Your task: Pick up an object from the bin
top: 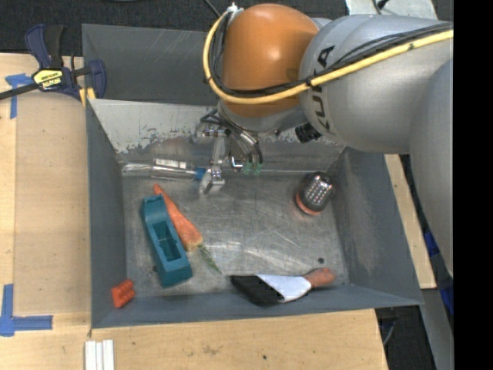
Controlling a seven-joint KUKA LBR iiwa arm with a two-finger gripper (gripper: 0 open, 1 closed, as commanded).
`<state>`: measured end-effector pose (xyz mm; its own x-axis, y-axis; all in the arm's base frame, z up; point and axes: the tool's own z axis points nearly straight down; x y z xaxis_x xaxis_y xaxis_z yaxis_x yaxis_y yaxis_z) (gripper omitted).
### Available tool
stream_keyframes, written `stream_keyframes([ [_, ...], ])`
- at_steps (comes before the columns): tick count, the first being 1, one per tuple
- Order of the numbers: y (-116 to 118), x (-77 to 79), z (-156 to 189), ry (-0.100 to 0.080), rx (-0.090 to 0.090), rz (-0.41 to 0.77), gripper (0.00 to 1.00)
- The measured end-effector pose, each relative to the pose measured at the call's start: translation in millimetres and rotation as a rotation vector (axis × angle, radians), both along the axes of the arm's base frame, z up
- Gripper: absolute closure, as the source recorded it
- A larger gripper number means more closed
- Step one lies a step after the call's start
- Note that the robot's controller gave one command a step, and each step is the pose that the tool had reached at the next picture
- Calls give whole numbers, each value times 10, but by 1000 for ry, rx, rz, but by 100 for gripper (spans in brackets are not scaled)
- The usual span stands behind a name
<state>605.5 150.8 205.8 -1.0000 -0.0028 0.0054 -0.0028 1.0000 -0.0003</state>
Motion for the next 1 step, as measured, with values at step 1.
stream_keyframes([
  [1, -7, 17, 51, -9, 1, -3, 0],
])
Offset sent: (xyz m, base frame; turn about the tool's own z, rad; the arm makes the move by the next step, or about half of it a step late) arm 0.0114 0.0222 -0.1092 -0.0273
